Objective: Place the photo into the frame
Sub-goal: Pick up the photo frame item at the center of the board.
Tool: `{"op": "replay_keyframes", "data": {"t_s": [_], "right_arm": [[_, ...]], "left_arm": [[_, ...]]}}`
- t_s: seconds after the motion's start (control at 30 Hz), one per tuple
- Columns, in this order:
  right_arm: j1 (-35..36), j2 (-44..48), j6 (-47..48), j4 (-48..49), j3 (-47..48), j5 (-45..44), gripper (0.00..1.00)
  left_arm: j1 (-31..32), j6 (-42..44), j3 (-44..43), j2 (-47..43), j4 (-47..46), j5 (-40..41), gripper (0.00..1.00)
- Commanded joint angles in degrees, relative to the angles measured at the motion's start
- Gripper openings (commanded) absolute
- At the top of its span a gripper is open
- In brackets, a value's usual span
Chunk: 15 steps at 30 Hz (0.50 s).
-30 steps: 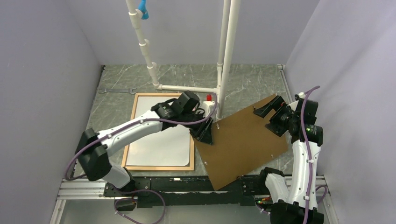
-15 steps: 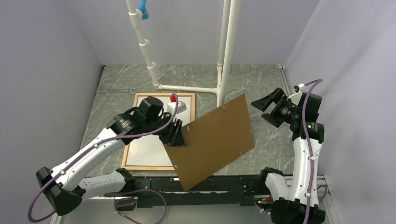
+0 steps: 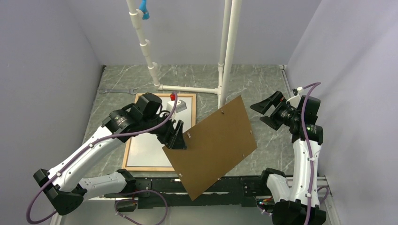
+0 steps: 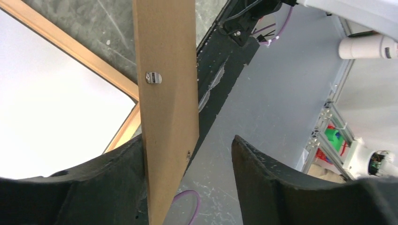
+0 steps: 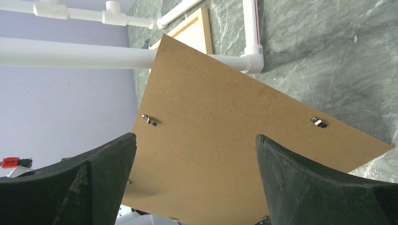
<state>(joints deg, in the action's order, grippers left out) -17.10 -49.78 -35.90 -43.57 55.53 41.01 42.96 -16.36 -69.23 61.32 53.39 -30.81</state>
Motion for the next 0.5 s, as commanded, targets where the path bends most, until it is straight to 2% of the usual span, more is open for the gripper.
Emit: {"op": "replay_keyframes", "data": {"t_s": [0.0, 0.03, 0.2, 0.3, 0.4, 0.47], "right_arm": [[0.2, 1.1, -0.9, 2.9, -0.4, 1.0, 0.99], [0.2, 1.1, -1.1, 3.1, -0.5, 1.0, 0.99], [0.2, 1.0, -1.0, 2.7, -0.5, 0.7, 0.99], [0.2, 1.0, -0.8, 2.3, -0.3, 0.5, 0.99], [0.2, 1.1, -0.9, 2.3, -0.3, 0.5, 0.99], [0.1, 1.1, -0.7, 2.2, -0.1, 0.5, 0.99]], "left_arm": [[0.2, -0.4, -1.8, -0.5, -1.1, -3.9, 0.62], [0.5, -0.7, -1.5, -0.4, -1.3, -3.7, 0.57], [3.0, -0.6, -0.4, 2.2, -0.4, -0.2, 0.55], [4.1, -0.3, -0.2, 3.5, 0.2, 1.2, 0.4], [5.3, -0.4, -0.4, 4.9, 1.2, 4.0, 0.3], [6.4, -0.2, -1.2, 5.9, 2.4, 5.2, 0.16]]}}
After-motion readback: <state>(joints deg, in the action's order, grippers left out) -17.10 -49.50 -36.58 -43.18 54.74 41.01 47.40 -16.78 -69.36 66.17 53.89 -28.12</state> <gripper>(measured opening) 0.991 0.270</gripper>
